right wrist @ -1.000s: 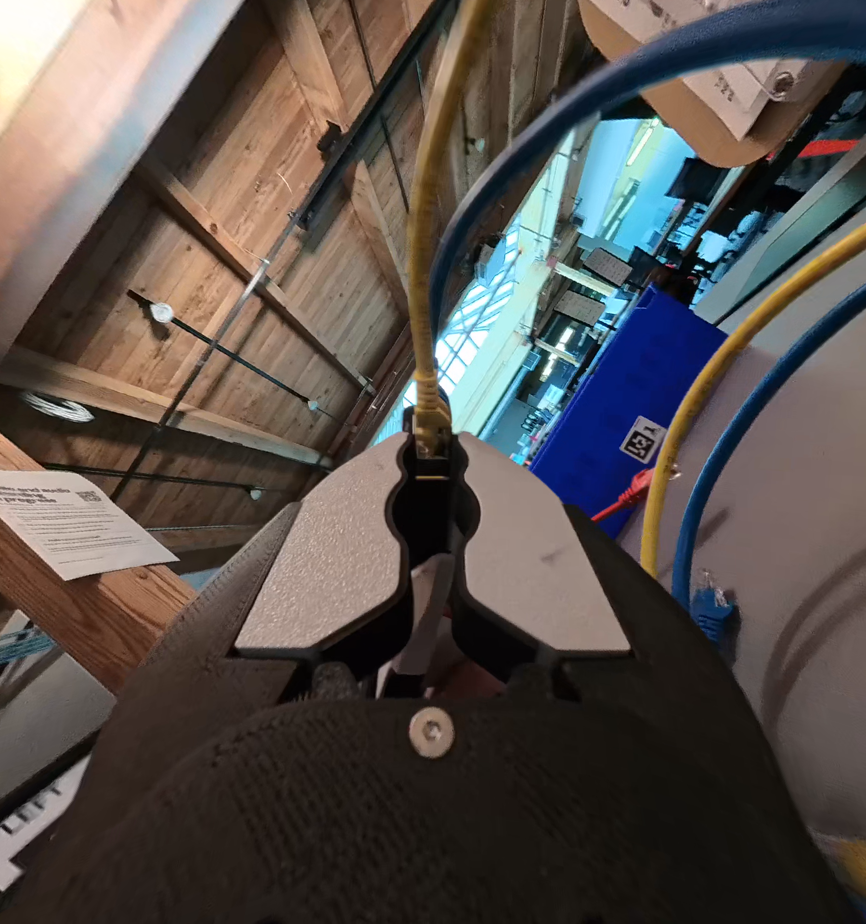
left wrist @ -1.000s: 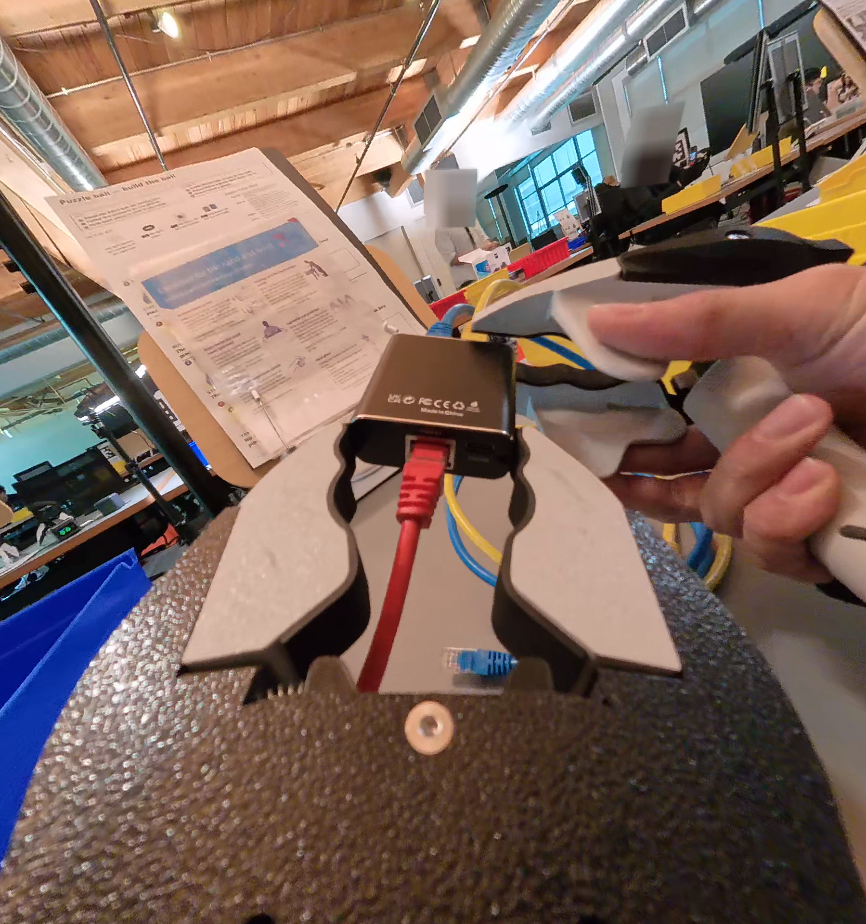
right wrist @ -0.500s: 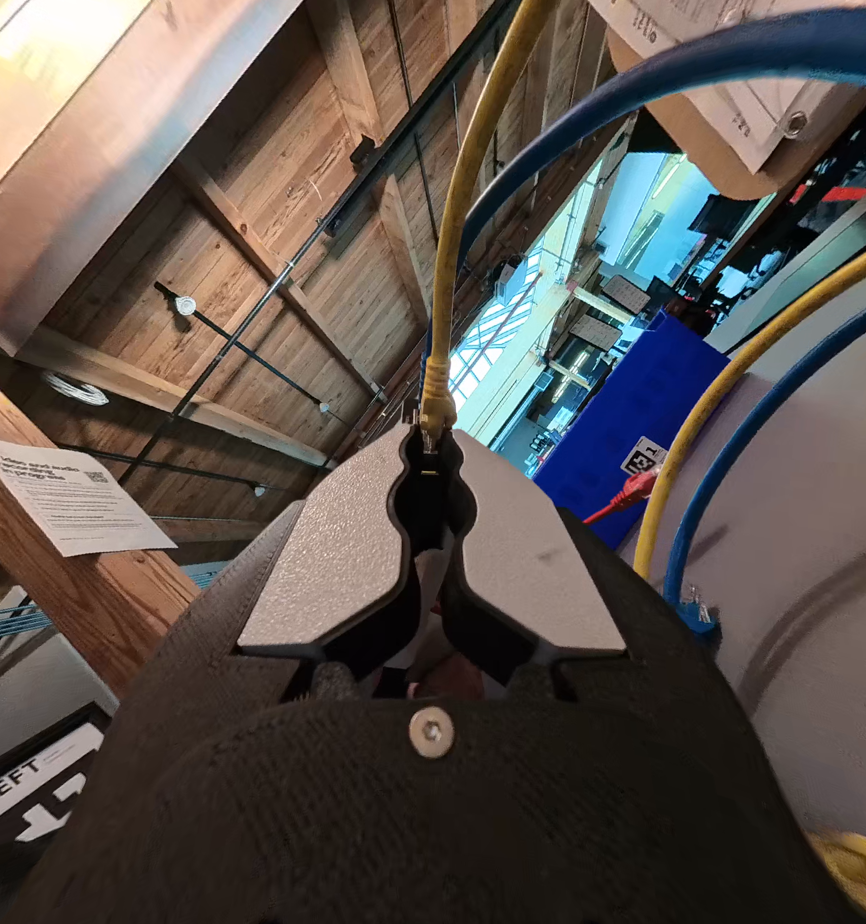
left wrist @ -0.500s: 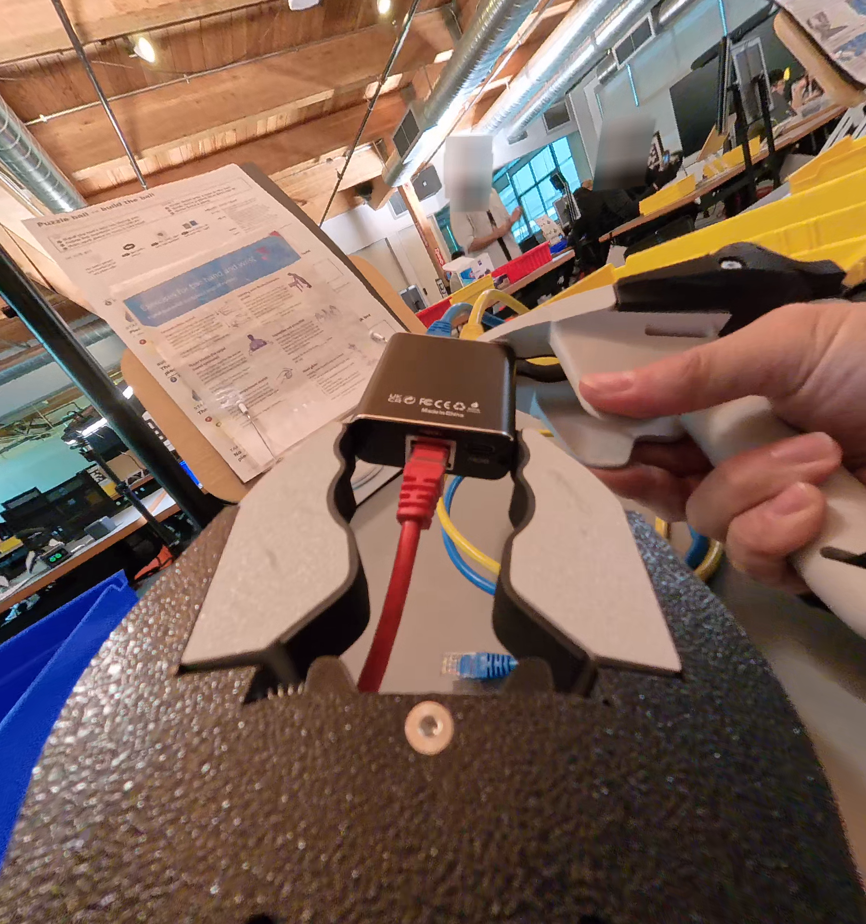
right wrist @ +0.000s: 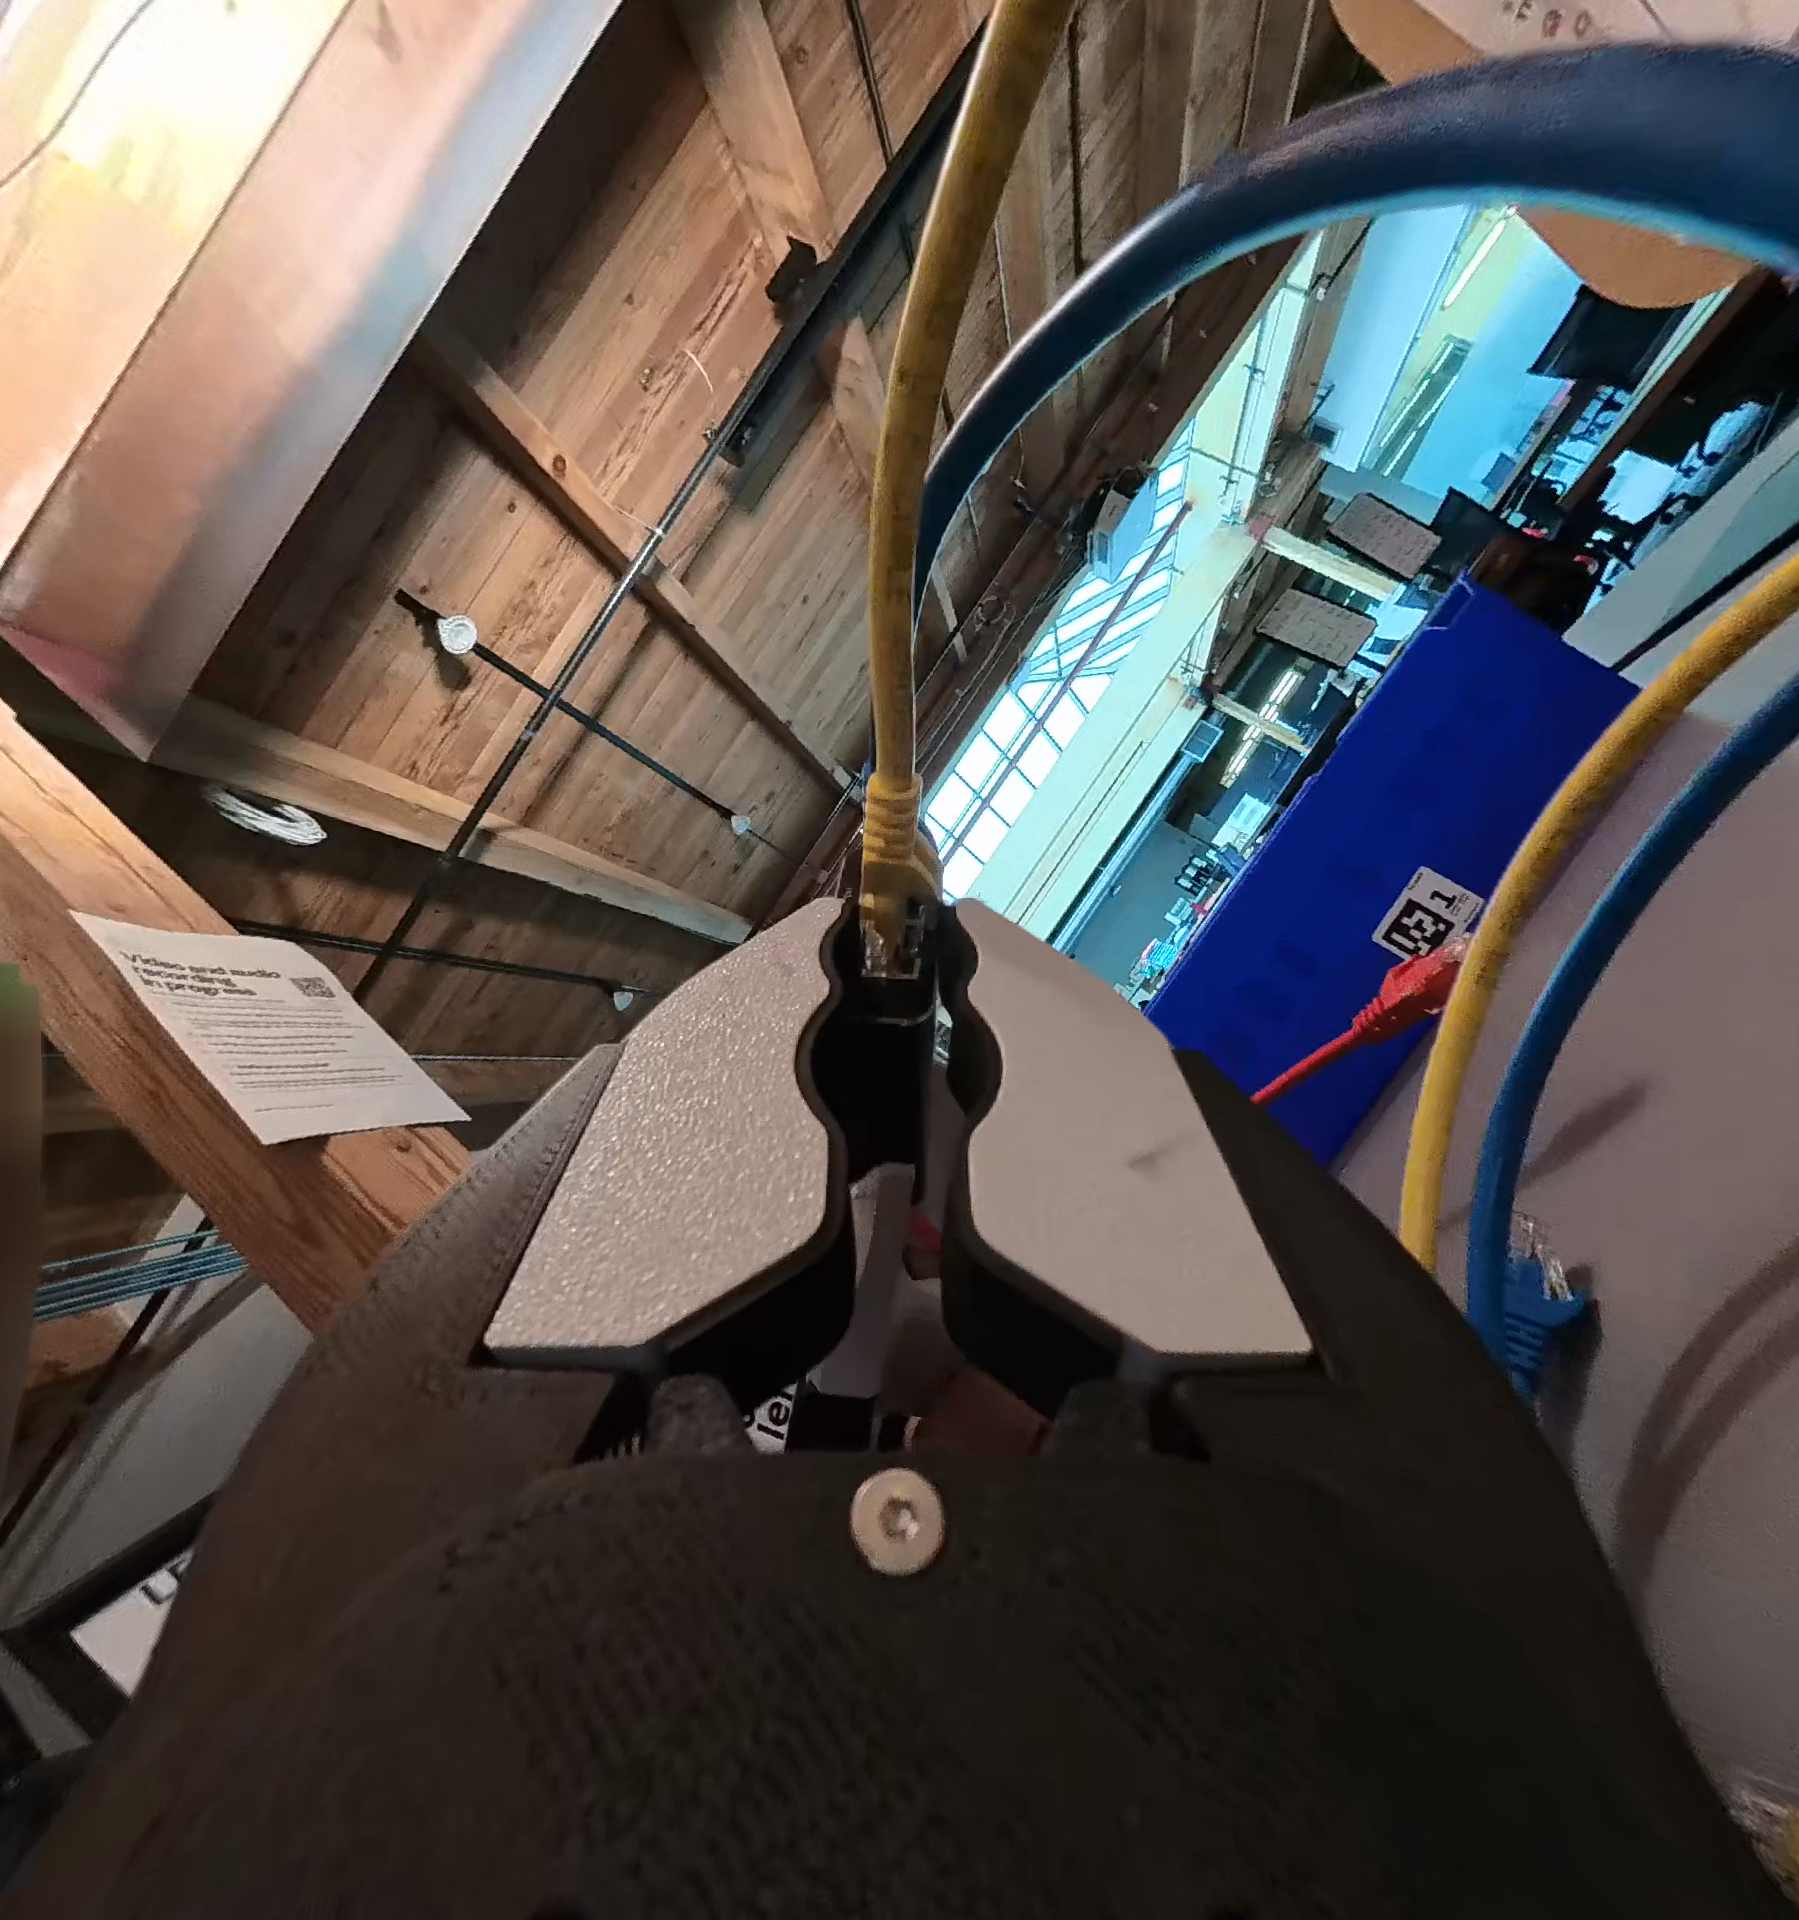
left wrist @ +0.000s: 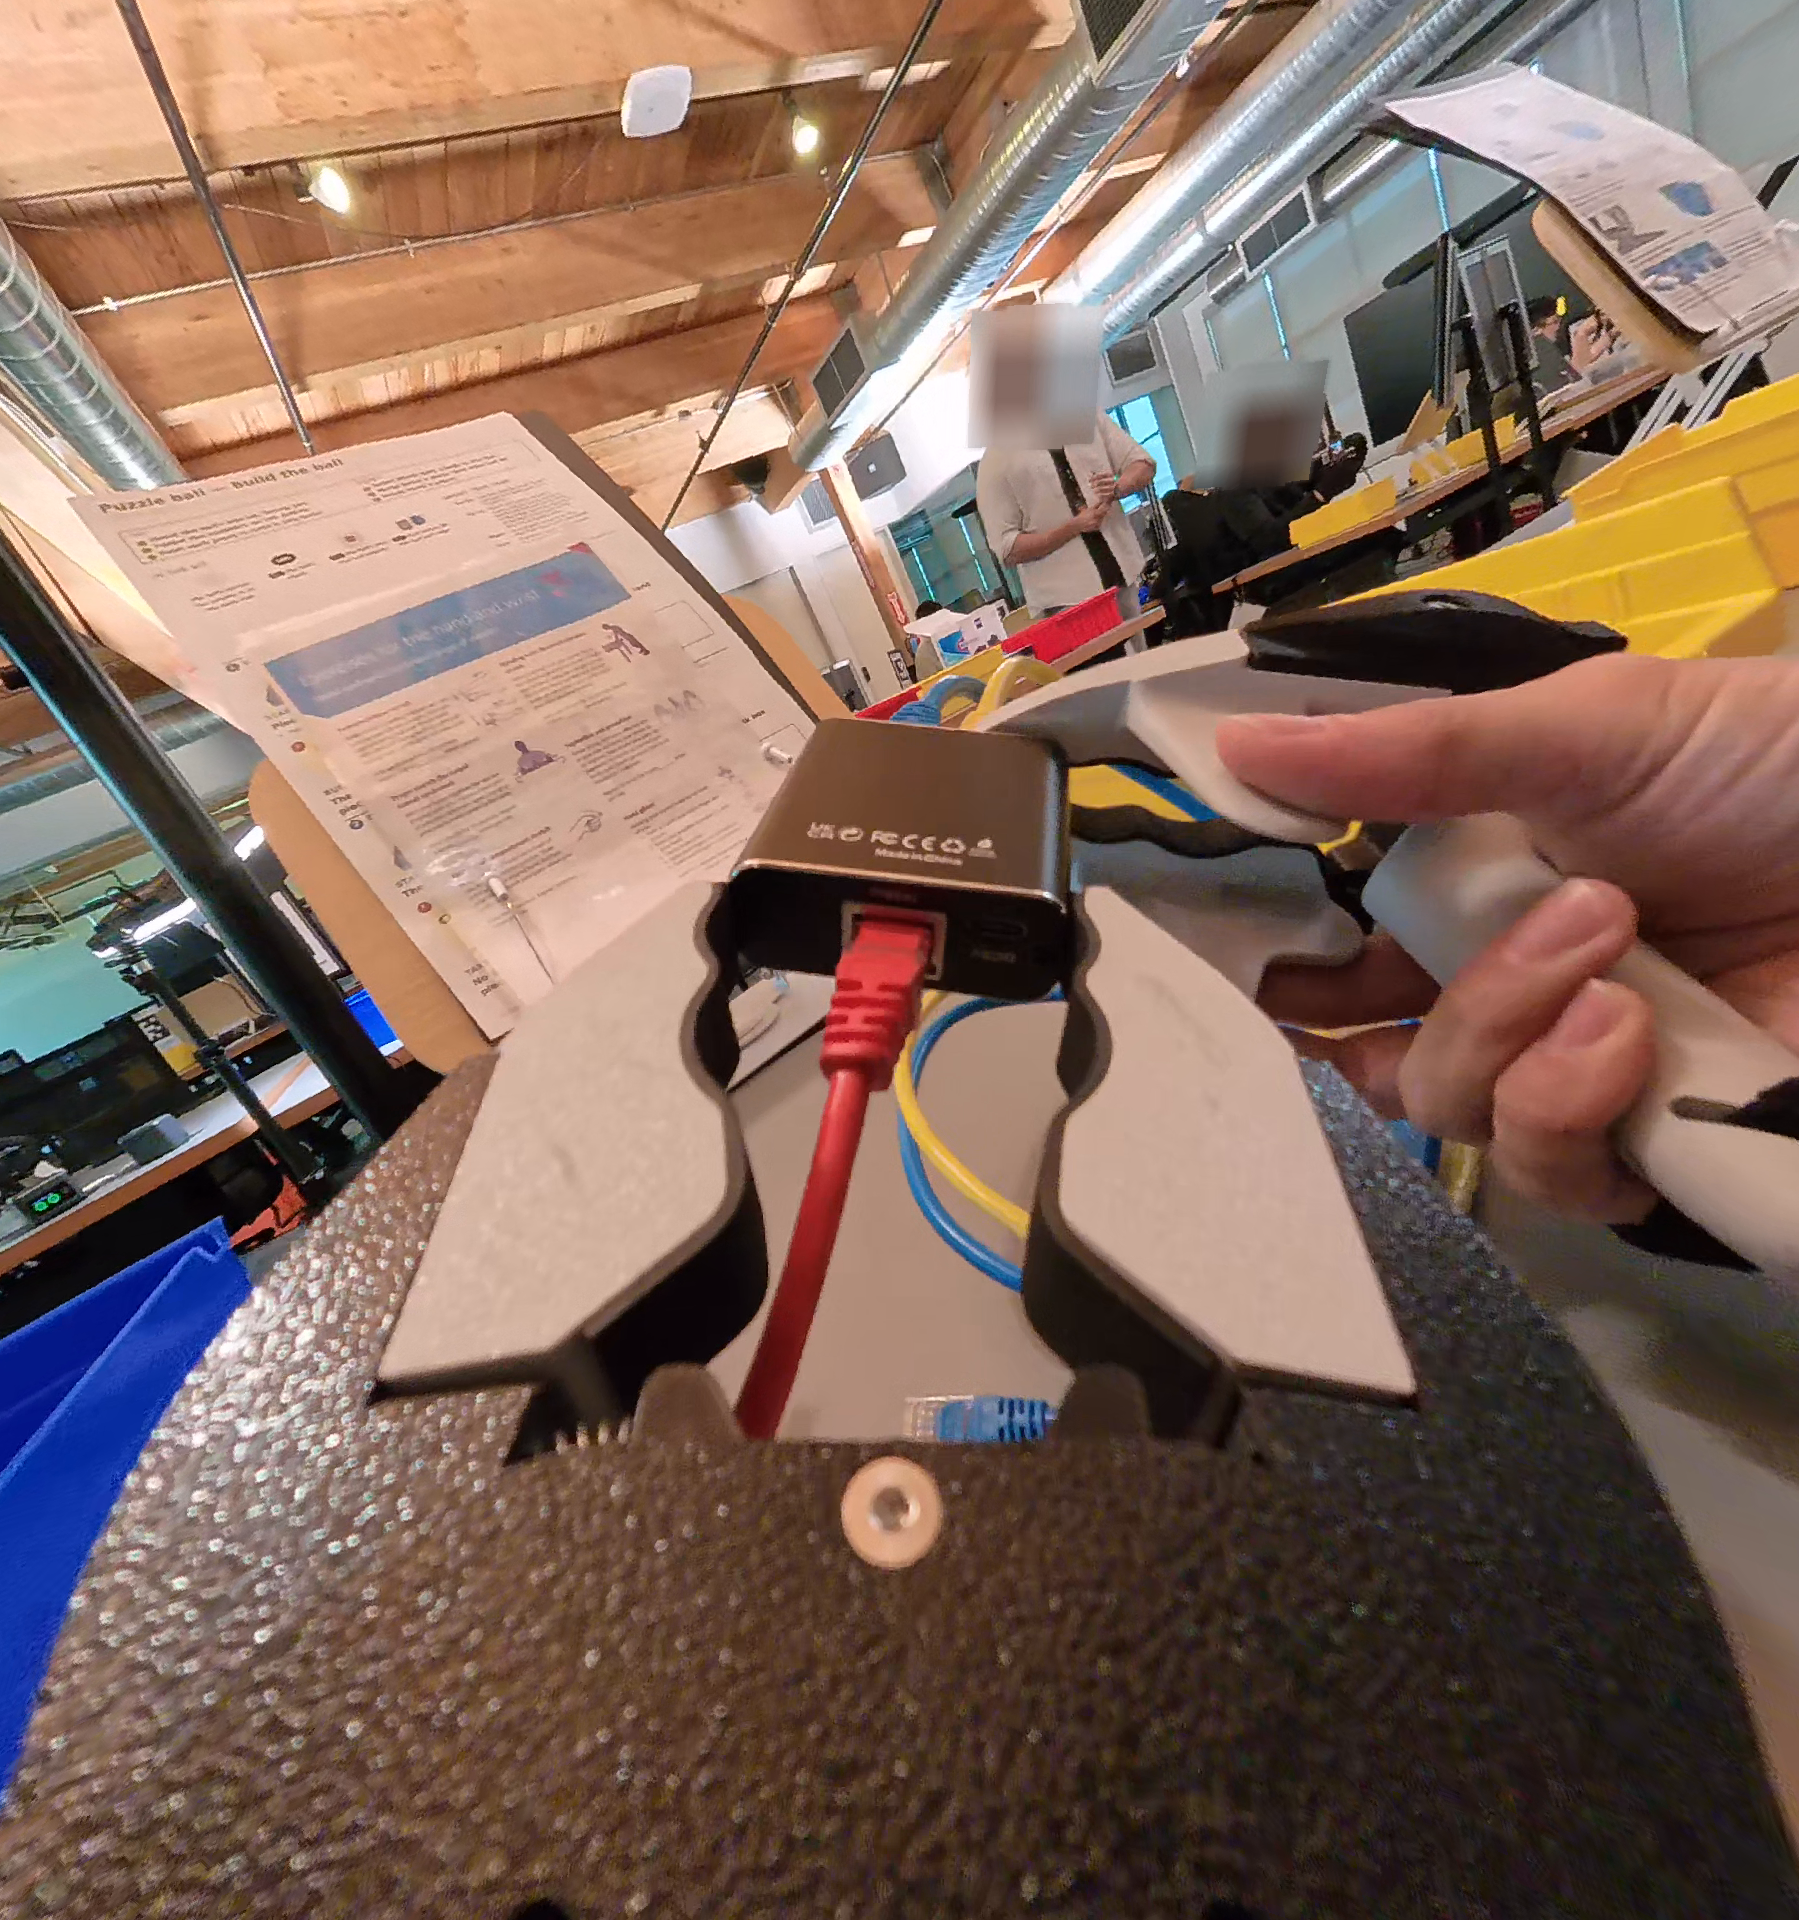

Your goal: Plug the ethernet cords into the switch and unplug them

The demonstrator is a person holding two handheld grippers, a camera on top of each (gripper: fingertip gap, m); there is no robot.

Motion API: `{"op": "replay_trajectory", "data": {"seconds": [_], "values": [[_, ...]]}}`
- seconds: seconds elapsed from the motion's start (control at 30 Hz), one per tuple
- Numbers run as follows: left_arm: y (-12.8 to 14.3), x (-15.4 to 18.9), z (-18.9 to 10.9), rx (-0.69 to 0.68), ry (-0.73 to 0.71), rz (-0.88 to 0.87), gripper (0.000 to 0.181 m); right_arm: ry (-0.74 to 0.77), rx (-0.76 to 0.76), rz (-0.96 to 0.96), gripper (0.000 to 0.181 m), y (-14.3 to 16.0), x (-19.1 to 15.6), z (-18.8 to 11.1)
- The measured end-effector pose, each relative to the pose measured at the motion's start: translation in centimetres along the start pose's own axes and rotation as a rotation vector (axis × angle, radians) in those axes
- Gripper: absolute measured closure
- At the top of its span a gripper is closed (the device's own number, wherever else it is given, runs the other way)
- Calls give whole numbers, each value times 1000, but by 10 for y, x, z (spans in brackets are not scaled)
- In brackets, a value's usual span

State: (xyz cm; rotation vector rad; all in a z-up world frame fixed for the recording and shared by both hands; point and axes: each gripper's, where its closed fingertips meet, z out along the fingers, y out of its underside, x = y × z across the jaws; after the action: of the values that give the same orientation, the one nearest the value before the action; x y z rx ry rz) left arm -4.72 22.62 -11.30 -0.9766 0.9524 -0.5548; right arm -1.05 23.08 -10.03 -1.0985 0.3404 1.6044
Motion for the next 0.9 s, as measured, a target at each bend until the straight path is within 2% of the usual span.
{"op": "replay_trajectory", "data": {"seconds": [0.1,0.2,0.27,0.43,0.6,0.7,0.8,0.9], "values": [[1,1,0,-1,13,-4,122,43,-19,-100,169,-1,2,-3],[5,2,1,-23,13,-1,122,69,46,-151,170,-16,0,-11],[5,-4,0,-14,-10,-53,122,105,31,-219,171,-23,-2,-17],[11,-27,-5,-21,-104,-137,122,178,-305,-523,171,5,-40,-13],[14,-51,-14,-6,-217,-220,122,237,-534,-796,171,-9,-107,-18],[13,-58,-16,28,-222,-299,122,294,-803,-805,171,2,-123,-37],[6,-55,-15,53,-188,-339,122,295,-1018,-746,171,29,-116,-61],[-16,-42,-12,87,-117,-281,122,104,-1150,-582,170,75,-128,-75]]}}
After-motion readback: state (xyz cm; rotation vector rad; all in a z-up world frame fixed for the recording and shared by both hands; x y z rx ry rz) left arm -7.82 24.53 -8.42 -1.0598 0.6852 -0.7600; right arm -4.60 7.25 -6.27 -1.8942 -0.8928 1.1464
